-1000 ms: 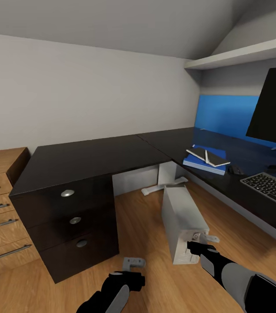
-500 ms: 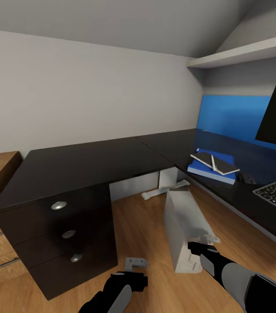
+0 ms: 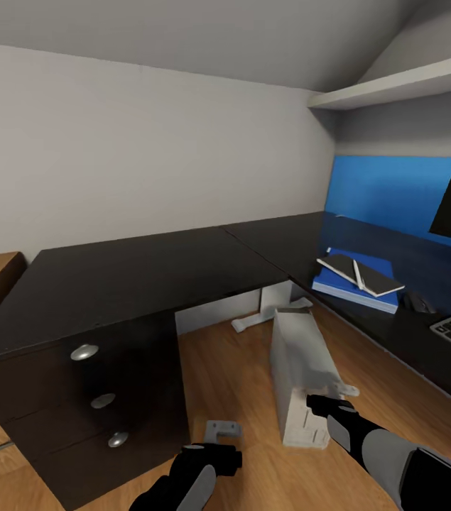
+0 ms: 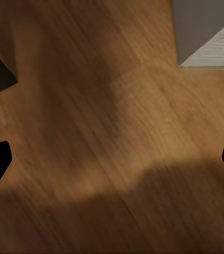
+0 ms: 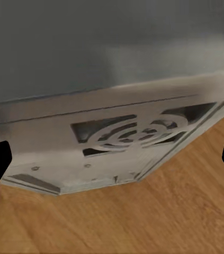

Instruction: In the bedroom, organize the workspace by keeping the computer under the desk, ensuring the monitor is on the desk, placing the keyboard on the desk next to the monitor, placing the mouse on the desk next to the keyboard, moving the folder from the swivel chair onto the desk next to the mouse, stacking the notebook on top of the folder with the pen on top of the notebook, and positioning the swivel chair next to the desk.

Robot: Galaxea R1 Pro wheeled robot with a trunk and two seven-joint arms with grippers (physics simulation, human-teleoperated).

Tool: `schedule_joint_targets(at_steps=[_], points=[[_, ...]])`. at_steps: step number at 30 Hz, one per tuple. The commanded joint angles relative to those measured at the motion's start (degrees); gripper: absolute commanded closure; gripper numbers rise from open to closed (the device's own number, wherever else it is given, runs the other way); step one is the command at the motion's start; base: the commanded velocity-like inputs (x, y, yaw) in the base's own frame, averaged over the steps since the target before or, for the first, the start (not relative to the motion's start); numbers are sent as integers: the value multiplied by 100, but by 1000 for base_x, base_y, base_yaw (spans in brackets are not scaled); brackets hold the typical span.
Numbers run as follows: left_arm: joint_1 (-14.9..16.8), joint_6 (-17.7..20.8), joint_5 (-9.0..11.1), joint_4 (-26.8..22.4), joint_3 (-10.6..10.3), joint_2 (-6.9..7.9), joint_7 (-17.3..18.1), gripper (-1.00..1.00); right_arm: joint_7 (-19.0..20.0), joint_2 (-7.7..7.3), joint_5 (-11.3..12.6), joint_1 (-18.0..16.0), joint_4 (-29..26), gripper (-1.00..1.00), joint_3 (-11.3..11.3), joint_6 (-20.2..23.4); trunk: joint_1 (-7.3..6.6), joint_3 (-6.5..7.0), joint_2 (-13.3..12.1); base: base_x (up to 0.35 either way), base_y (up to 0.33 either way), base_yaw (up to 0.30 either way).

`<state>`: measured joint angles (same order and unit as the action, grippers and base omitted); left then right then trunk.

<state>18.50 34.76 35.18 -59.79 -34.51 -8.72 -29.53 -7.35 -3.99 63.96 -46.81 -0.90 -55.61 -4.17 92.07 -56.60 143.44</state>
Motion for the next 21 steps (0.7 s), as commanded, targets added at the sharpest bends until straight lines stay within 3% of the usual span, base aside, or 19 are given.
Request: schedule_joint_targets(at_steps=[1,9,14,17,18,19,21], points=[[4,5,60,-6,-12,2,-59,-100,-29,-1,40,-4,-6,-100,-3,-14,2,-5,2,218,0,0],[4,12,69,-6,-12,2,-53,-100,-29,-5,38,-4,-6,-100,-3,-14,2,-5,2,166,0,0],[4,14,94,-5,-12,-1,-53,-100,-29,2,37,-4,-14,-100,-11,-14,2,-5,2,-168,0,0],[4,-12,93,260,-46,-32,-53,-100,-22,18,34,-4,-11,-100,-29,-66,2,-5,2,-309,0,0],[4,-64,88,422,-59,-48,-53,-100,-16,27,32,1,-13,-100,-32,-127,2,-5,2,-325,0,0],[4,-434,82,659,-42,-54,-53,-100,3,54,33,21,-19,-100,-45,-417,2,-5,2,-170,0,0],[4,-782,86,781,-33,-46,-48,-100,13,107,35,54,-11,-100,-47,-650,2,-5,2,-112,0,0]])
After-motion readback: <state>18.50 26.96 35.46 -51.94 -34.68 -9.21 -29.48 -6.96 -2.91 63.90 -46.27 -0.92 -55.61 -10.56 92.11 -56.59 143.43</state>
